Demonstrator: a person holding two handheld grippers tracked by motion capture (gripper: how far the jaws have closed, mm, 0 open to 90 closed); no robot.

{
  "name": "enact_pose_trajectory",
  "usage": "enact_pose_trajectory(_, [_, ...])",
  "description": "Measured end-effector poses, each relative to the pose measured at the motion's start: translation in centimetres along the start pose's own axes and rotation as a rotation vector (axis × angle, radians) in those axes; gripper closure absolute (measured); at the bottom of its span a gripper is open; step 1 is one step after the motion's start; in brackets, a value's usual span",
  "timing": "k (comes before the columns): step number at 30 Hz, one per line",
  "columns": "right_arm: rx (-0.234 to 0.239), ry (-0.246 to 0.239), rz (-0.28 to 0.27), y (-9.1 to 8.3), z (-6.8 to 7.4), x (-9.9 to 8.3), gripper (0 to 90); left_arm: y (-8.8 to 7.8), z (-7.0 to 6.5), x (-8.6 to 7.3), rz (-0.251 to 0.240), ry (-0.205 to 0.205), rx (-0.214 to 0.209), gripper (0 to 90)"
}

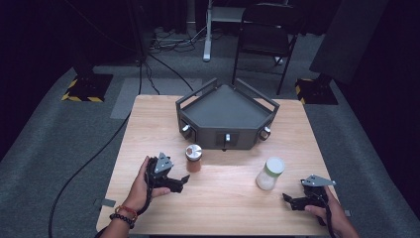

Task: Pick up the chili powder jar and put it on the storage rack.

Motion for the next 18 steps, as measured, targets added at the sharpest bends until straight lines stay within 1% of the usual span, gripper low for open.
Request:
enact_pose_trajectory(2, [0.000,0.000,0.000,0.0,0.0,0.0,0.1,0.1,-0.1,0.4,0.013,0.012,0.003,1.1])
enact_pose_trajectory(5, [-0.002,0.002,0.000,0.0,0.0,0.0,0.1,0.0,-0.2,0.7,0.007,0.018,0.003,1.1])
enact_pose_trajectory(8, [-0.002,0.002,0.000,0.0,0.0,0.0,0.1,0.0,-0.2,0.9,0.000,0.015,-0.003,1.1])
enact_pose_trajectory(11, [-0.002,0.002,0.000,0.0,0.0,0.0,0.1,0.1,-0.2,1.2,0.003,0.015,-0.006,1.1])
enact_pose_trajectory(16, [-0.002,0.002,0.000,0.0,0.0,0.0,0.1,0.6,-0.2,1.6,0.026,0.023,-0.013,1.0])
enact_pose_trajectory(18, [-0.002,0.002,0.000,0.0,0.0,0.0,0.1,0.9,-0.2,1.7,0.025,0.020,-0.017,1.0])
Point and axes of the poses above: each handheld gripper's, and its own axes: y roughly forward along the jaws, x roughly out of its top, z roughly to its left, the point moved 4 cm from there along y, roughly forward along the jaws, and after that the axes turned 11 degrees about -x, right-handed, at the moved point
